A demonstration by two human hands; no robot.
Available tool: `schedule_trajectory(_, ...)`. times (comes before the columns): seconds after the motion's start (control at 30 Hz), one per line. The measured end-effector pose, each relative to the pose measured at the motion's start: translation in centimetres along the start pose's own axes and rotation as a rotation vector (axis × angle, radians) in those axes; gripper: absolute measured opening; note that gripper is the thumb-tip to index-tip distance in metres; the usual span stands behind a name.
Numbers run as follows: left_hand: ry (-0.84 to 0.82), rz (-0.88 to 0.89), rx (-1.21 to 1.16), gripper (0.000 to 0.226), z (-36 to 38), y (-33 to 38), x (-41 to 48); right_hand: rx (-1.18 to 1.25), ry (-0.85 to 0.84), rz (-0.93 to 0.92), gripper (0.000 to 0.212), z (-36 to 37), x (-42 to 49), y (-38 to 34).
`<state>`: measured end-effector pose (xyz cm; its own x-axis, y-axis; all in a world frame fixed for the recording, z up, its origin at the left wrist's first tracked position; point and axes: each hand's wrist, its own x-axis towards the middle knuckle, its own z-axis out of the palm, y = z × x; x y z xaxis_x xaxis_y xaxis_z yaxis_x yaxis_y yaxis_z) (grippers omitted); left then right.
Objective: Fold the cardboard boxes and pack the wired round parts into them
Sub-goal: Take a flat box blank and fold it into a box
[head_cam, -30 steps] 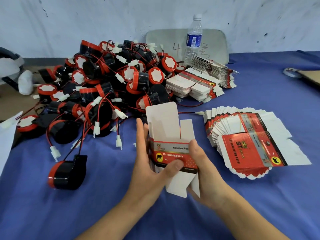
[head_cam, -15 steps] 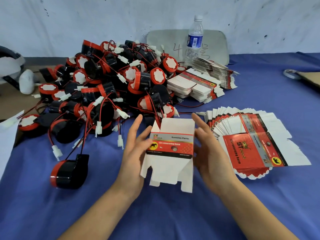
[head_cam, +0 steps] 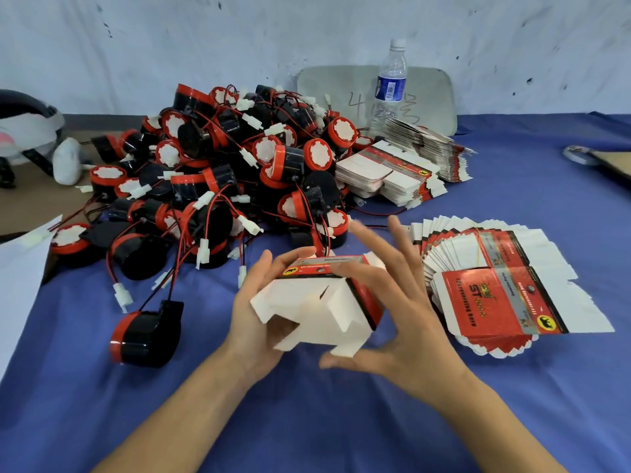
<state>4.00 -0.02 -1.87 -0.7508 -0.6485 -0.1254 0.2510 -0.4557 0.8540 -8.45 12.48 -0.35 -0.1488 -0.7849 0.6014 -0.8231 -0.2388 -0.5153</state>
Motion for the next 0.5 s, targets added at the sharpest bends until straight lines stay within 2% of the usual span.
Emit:
schedule_trajectory(0.1,-0.079,-0.015,0.089,0.073,0.4,-0.3,-0.3,0.260,0.126,0.145,0.058,0.1,-0.1,-0.1)
schedule_trajectory(0.17,-0.130,0.021,0.198,0.077,0.7,-0.7,-0.4,0.413,0.231,0.226,0.050,-0.1,-0.1,0.2)
schedule_trajectory(0.3,-0.187,0.114,0.428,0.095,1.3,-1.5,-0.8,0.490,0.414,0.286,0.055,-0.3,0.3,0.4)
schedule_trajectory(0.33,-0.196,0.162,0.461,0.091,1.3,-1.8,-1.0,0.498,0.441,0.297,0.049,-0.3,0.3,0.5)
schedule_trajectory(0.4,-0.184,0.278,0.526,0.067,1.4,-2.0,-1.5,0.509,0.475,0.297,0.038,-0.3,0.1,0.5)
schedule_trajectory(0.5,-0.108,0.477,0.690,0.051,1.6,-2.0,-2.1,0.558,0.490,0.331,0.039,-0.3,0.1,0.3)
